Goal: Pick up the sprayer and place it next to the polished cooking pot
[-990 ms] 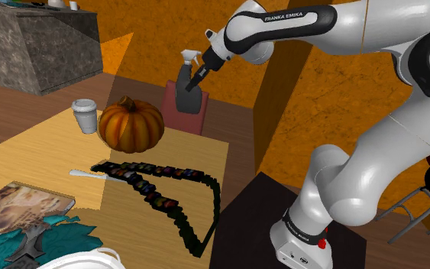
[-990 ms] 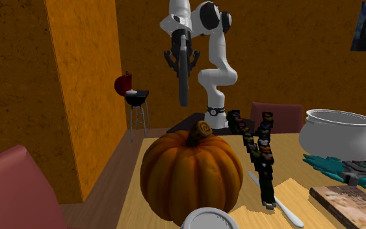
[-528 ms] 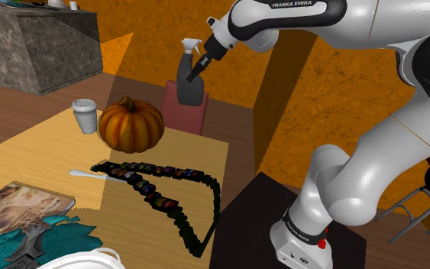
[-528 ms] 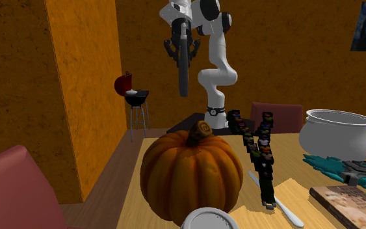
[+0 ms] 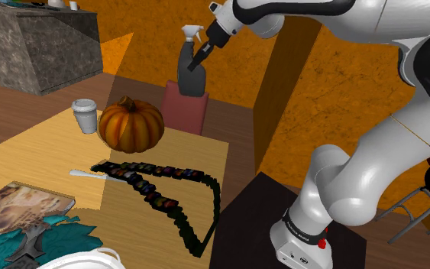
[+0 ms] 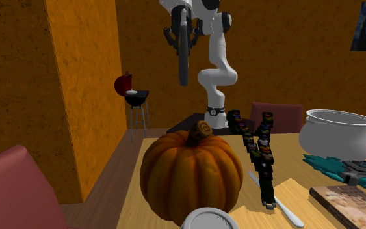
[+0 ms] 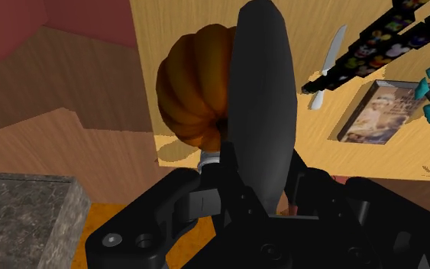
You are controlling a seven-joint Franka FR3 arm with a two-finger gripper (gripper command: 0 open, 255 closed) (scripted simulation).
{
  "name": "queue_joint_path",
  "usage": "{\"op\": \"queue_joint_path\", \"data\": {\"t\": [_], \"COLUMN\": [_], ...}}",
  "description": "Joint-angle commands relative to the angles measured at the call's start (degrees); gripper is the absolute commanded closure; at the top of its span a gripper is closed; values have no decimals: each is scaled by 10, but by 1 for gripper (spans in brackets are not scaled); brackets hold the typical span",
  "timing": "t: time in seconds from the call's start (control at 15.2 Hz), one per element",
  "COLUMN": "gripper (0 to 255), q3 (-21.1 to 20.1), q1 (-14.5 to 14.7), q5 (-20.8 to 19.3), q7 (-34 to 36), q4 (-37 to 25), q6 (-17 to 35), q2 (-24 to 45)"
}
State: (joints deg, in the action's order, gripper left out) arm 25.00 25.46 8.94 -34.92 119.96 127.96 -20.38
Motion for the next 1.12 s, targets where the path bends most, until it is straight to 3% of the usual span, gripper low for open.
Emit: {"op": "queue_joint_path", "data": {"t": [0.0,0.53,1.06], "gripper": [255,255,255], "q3": [-15,-121,-224], "q1": [0,6,20], "q5": [-8,-43,-63], "q7": [19,149,276], "q4": [4,66,85], "q6": [-3,24,39], "q2": [-9,-59,-71]}}
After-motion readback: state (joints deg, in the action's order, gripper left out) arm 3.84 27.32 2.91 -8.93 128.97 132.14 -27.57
